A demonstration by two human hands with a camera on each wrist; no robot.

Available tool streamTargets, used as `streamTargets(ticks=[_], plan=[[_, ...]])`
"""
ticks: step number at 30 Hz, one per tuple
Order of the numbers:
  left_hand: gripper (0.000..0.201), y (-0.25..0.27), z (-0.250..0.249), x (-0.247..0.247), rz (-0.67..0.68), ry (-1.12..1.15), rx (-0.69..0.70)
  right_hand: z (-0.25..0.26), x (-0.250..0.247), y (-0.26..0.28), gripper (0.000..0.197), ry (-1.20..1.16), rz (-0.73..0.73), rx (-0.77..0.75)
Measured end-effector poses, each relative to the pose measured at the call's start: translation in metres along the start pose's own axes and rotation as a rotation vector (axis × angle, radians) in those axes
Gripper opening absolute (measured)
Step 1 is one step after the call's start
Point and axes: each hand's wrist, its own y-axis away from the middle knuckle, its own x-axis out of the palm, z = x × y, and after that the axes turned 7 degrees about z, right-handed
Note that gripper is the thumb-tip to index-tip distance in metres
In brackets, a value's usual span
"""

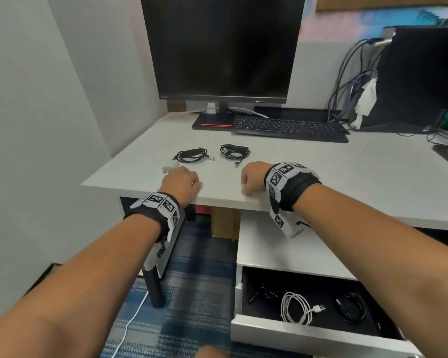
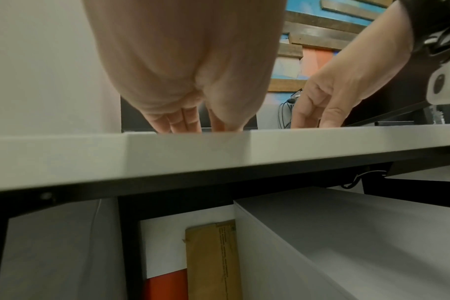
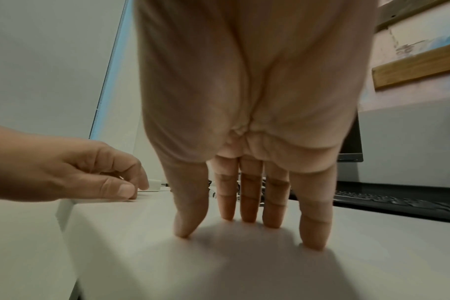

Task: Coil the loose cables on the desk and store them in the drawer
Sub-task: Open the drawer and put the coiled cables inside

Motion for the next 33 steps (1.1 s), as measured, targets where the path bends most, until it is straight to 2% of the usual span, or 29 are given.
streamTargets(ticks=[5, 9, 13, 16, 19, 25, 28, 33], plan=[[0.032, -0.026, 0.005, 0.012, -0.121, 0.035, -0.051, -0.001, -0.020, -0.023, 0.060, 0.037, 0.017, 0.048], [0.062, -0.045, 0.010, 0.016, -0.204, -0.016, -0.082, -0.009, -0.024, -0.043, 0.079, -0.063, -0.074, 0.103], [0.082, -0.057, 0.015, 0.019, -0.111, -0.064, -0.225, -0.016, -0.025, -0.062, 0.090, -0.076, -0.135, 0.120], [0.084, -0.062, 0.017, 0.019, -0.004, -0.074, -0.303, -0.019, -0.029, -0.074, 0.096, -0.090, -0.144, 0.121], [0.075, -0.063, 0.019, 0.021, 0.003, -0.061, -0.275, -0.020, -0.033, -0.083, 0.089, -0.059, -0.141, 0.101], [0.044, -0.060, 0.017, 0.020, -0.106, 0.096, -0.077, -0.016, -0.035, -0.090, 0.052, 0.094, -0.053, 0.061], [0.038, -0.061, 0.018, 0.021, -0.130, 0.181, -0.062, -0.014, -0.036, -0.086, 0.039, 0.165, 0.005, 0.097], [0.027, -0.060, 0.020, 0.023, -0.097, 0.256, -0.039, -0.022, -0.033, -0.071, 0.030, 0.230, 0.005, 0.143]])
